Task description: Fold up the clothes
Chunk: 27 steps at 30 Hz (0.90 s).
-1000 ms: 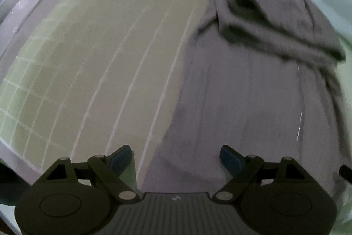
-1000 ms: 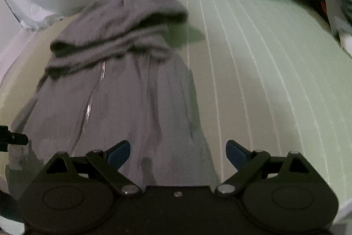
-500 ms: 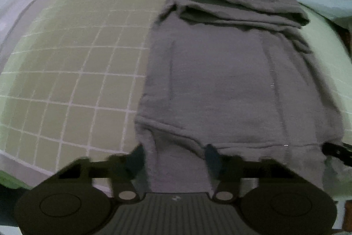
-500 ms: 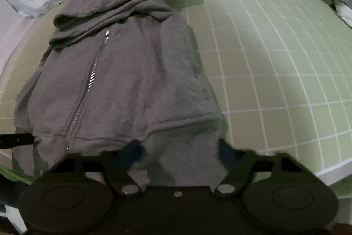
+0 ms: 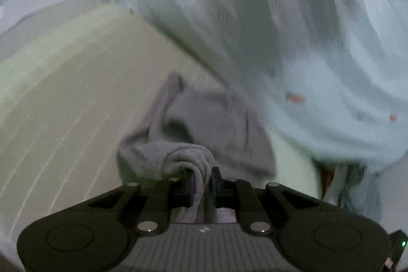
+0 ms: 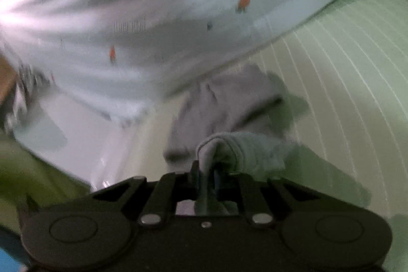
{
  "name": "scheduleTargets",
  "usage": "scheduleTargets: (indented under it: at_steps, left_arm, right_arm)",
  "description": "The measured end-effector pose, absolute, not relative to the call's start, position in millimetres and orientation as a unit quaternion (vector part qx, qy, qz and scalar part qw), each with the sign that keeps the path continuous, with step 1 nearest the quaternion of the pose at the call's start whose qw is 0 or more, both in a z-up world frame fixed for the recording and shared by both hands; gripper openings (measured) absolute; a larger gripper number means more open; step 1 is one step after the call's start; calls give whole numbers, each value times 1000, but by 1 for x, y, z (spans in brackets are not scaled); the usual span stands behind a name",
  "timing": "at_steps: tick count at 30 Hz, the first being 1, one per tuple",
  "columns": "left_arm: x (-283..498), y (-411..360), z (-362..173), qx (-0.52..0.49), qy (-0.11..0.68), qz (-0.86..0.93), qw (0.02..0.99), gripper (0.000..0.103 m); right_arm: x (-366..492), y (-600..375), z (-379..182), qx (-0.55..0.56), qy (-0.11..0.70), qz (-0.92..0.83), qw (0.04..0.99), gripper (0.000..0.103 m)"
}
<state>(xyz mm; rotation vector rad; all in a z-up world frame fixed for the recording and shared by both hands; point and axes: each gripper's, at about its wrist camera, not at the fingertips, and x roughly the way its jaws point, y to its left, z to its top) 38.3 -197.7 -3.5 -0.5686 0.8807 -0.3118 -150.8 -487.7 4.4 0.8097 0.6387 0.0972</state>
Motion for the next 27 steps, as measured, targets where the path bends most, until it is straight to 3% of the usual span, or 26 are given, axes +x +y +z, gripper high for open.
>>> scheduleTargets:
  at_steps: [5,13,15,16,17,19,20,22,27]
  left_arm:
    - [77,-202,0,-310,401,-137,851,13]
    - [170,-204,-21,-328,411,-117,842,15]
    - [203,-205,-24,-334,412,-78,844,21]
    - [219,-203,-20,-322,405,-48,854,37]
    - [225,-199,-14,-309,390,-29,867,60]
    - [230,-193,-10,-286,370,-10,884,88]
    - [229,-190,-12,-276,364,-10,889,93]
    - [228,-185,-16,-256,356,-10,899,93]
    - [217,-213,-70,-165,470,-50,866,93]
  right_arm:
    - [-111,-519,10,439,278,26,854,10]
    - [-32,-539,-8,471,298,-7,830,13]
    - [0,-549,-7,480,287,-25,829,24]
    - [14,-554,-4,475,279,-35,834,40]
    - [26,-558,4,462,270,-46,843,47]
    - [47,-564,20,430,252,-64,865,51]
    - [49,-563,27,407,244,-66,878,55]
    - [48,-558,30,371,243,-69,894,76]
    - [38,-541,-26,352,335,-102,868,78]
